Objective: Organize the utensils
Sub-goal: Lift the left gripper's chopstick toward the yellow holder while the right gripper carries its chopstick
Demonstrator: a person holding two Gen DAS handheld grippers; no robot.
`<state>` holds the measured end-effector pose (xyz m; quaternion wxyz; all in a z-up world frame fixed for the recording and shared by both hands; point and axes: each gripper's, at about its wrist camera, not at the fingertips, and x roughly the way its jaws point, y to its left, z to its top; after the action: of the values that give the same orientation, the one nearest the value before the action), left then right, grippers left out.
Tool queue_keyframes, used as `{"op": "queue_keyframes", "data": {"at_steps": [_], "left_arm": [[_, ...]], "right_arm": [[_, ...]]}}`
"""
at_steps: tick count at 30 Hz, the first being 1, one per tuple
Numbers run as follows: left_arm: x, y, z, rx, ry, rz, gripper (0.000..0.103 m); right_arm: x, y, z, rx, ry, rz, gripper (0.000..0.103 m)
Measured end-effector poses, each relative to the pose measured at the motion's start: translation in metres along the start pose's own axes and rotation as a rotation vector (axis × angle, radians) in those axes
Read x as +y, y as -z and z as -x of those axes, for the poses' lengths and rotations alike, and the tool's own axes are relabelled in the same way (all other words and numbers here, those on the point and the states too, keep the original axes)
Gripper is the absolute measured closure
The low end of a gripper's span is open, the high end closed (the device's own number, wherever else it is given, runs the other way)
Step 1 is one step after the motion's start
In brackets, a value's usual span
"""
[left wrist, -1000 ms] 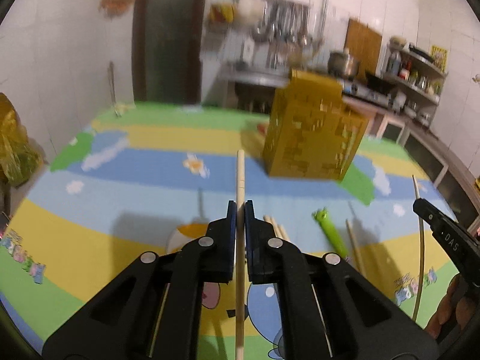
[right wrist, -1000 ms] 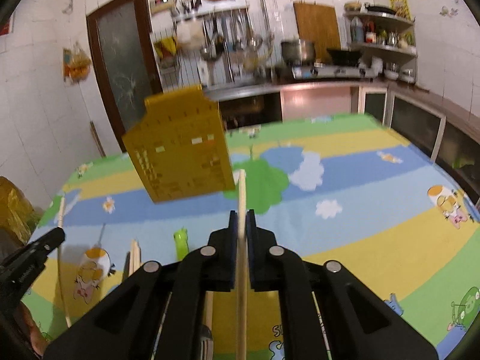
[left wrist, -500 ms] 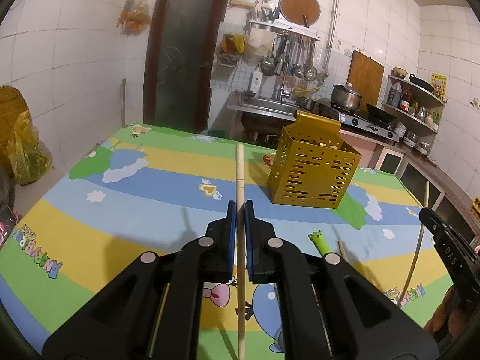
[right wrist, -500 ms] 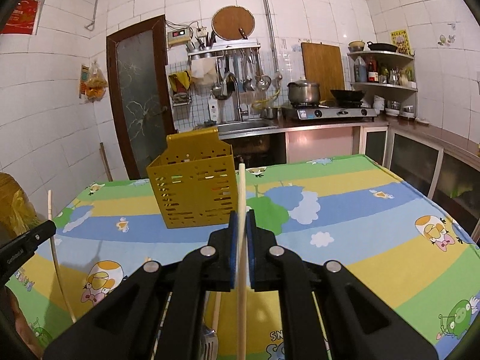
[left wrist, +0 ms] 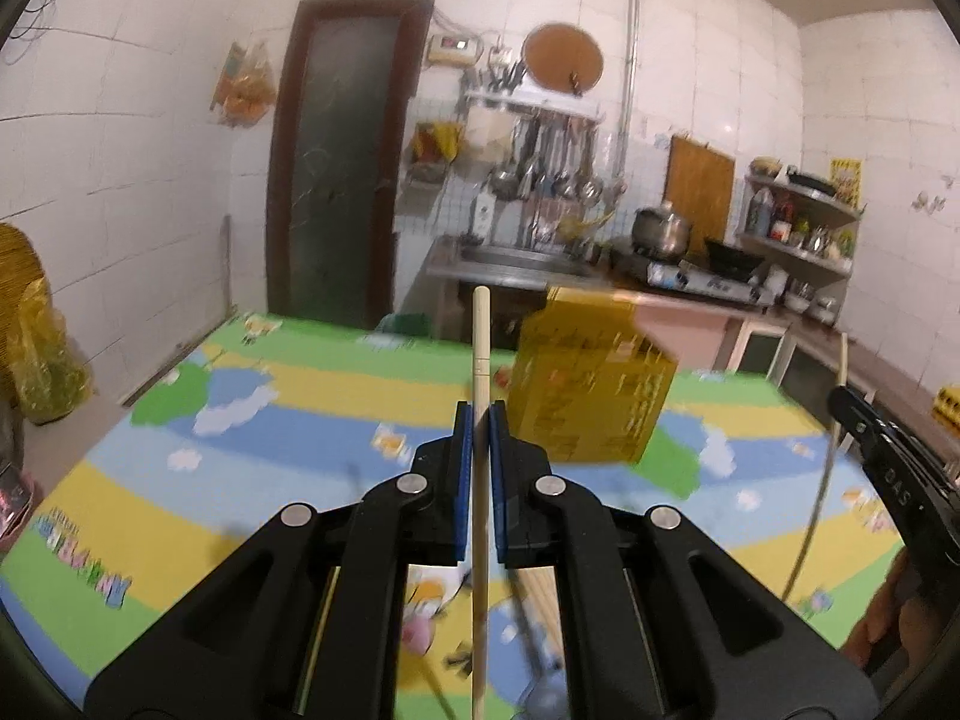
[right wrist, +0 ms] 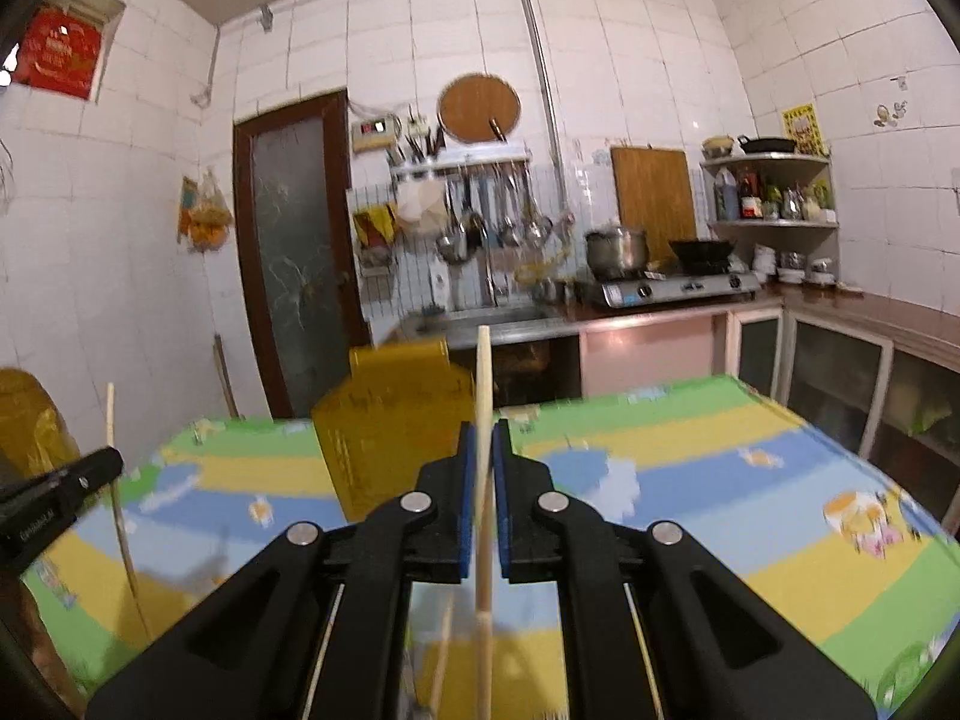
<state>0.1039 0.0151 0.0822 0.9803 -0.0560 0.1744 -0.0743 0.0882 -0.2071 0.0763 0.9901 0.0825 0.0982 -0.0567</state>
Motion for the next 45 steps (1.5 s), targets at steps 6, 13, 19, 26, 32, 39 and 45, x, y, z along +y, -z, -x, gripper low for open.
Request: {"op": "queue_keyframes", "data": {"at_steps": [6,13,19,26,32,39,45], "left_arm": [[-0.025,-0.074,-0.019,-0.143,0.055,-0.015,0.099],[-0.049,-0.135,-0.08,-0.252,0.076,-0.021,0.099],[-0.061,-0.149,-0.142,-0.265,0.082,-0.004,0.099],[-0.074,-0.139,-0.206,-0.28,0.03,-0.041,0.099],[-0.078,-0.12,-0.236,-0.281,-0.019,-0.069,0.099],[-0.067,-0.1,-0.251,-0.223,-0.039,-0.043,0.099],[-0.05,-0.099,-0.255,-0.172,-0.01,0.021,0.099]], "right_arm": [[-0.006,-0.065,-0.043,-0.108,-0.044,-0.029,0.097],[0.008,-0.115,-0.107,-0.247,-0.077,-0.001,0.097],[0.015,-0.125,-0.158,-0.288,-0.091,-0.031,0.097],[0.02,-0.109,-0.203,-0.274,-0.078,-0.002,0.097],[0.014,-0.088,-0.224,-0.234,-0.076,0.003,0.097],[0.015,-0.061,-0.231,-0.185,-0.073,0.022,0.097],[0.017,-0.048,-0.229,-0.145,-0.052,0.067,0.097]]}}
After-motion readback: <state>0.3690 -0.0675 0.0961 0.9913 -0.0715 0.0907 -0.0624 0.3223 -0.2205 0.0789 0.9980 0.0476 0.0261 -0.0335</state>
